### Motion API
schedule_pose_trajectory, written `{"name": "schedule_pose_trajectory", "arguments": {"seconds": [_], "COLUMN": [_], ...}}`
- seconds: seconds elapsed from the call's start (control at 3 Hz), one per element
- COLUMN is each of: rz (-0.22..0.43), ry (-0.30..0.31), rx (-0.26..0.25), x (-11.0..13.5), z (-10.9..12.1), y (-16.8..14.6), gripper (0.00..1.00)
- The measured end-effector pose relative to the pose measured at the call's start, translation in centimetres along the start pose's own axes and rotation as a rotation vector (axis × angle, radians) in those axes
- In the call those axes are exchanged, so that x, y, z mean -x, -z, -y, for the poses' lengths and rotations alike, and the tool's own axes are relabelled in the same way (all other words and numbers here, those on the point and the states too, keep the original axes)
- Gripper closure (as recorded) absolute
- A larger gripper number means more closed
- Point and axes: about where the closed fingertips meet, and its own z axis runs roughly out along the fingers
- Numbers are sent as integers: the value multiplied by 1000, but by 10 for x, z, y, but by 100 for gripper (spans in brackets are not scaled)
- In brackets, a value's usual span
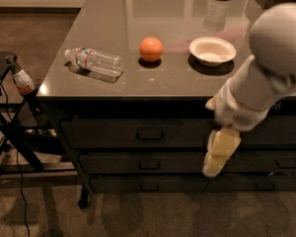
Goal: Open top drawer
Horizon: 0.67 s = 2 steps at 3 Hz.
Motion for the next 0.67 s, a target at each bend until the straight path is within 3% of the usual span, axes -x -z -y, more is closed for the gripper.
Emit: {"name": "schedule_pose_trajectory", "arguments": {"seconds": [0.33, 0.67], "rz": [32, 56], "ry": [-11, -28], "rx": [80, 126], "x": [7, 11], "z": [-23, -28], "y": [-48, -86], "gripper": [0, 0]}}
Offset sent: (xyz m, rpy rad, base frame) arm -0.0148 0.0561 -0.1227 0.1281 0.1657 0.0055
